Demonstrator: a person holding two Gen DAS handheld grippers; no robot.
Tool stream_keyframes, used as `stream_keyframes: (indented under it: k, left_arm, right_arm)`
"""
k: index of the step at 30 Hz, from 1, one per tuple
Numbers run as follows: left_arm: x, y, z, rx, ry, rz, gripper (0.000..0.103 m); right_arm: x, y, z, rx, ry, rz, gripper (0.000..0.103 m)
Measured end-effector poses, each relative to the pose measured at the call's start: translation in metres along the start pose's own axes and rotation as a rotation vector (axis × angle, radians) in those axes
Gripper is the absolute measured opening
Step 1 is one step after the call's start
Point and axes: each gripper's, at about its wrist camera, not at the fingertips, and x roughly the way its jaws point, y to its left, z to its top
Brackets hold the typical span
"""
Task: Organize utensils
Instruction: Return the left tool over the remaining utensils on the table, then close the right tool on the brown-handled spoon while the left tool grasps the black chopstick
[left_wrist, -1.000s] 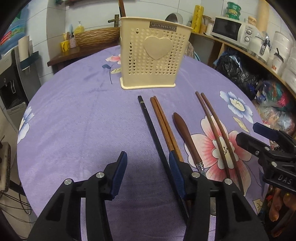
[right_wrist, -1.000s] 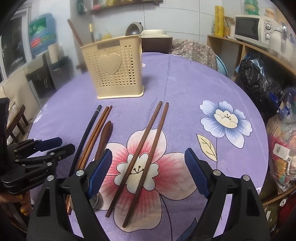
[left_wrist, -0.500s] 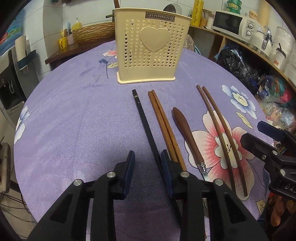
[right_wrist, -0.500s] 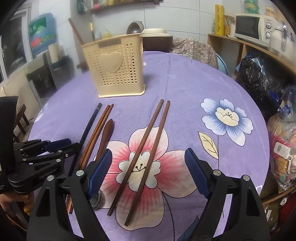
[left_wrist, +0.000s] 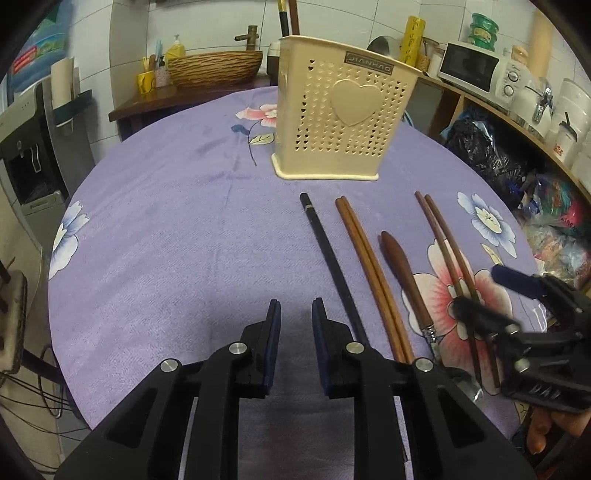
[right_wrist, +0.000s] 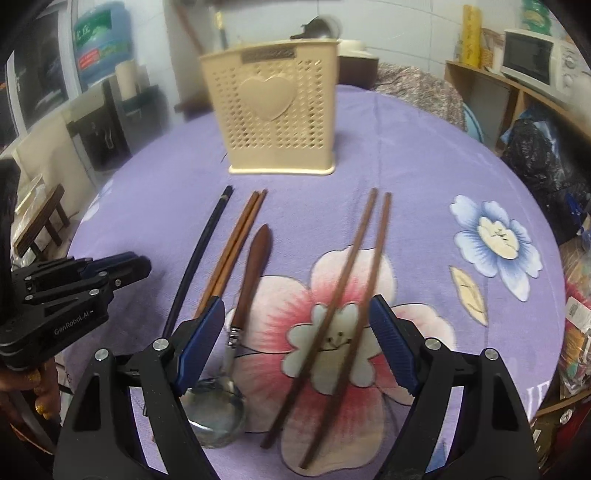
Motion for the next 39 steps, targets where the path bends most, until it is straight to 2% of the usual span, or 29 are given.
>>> stream_keyframes:
  k: [5,13,19,23,26,28,34,39]
  left_arm:
    - [0.0,0.004,0.0,-0.015,-0.002,0.007,0.019]
    - [-0.005,0.023,-0.004,-0.059,-0.006,0.025,0.019]
    - [-0.007,0.025,-0.004,-0.063,-0.011,0.019,0.019]
    - [-0.005,0.026,-0.002,-0.066,-0.006,0.014,0.019]
    - [-0.002,0.026,0.002,-0.071,0.0,-0.004,0.019]
    - [0.0,0.023,0.006,-0.07,0.002,-0.02,0.019]
    - [0.014,-0.005,0.027,-0.011,0.017,-0.083,0.019]
    - [0.042,-0.019,0.047,0.01,0.049,-0.054,0.02]
  right_arm:
    - [0.023,0.016,0.001,-0.025,0.073,0.0,0.052]
    - [0.038,0.021,0.011,-0.033,0.089,-0.036,0.047]
    - [0.053,0.025,0.033,-0.039,0.097,-0.043,0.034]
    - [0.058,0.029,0.039,-0.051,0.095,-0.036,0.019]
    - [0.057,0.027,0.037,-0.039,0.085,-0.017,0.017]
    - [0.053,0.018,0.036,0.007,0.083,0.03,0.017]
    - [0.028,0.002,0.034,0.07,0.025,0.094,0.017]
    - [0.007,-0.001,0.032,0.077,-0.027,0.084,0.017]
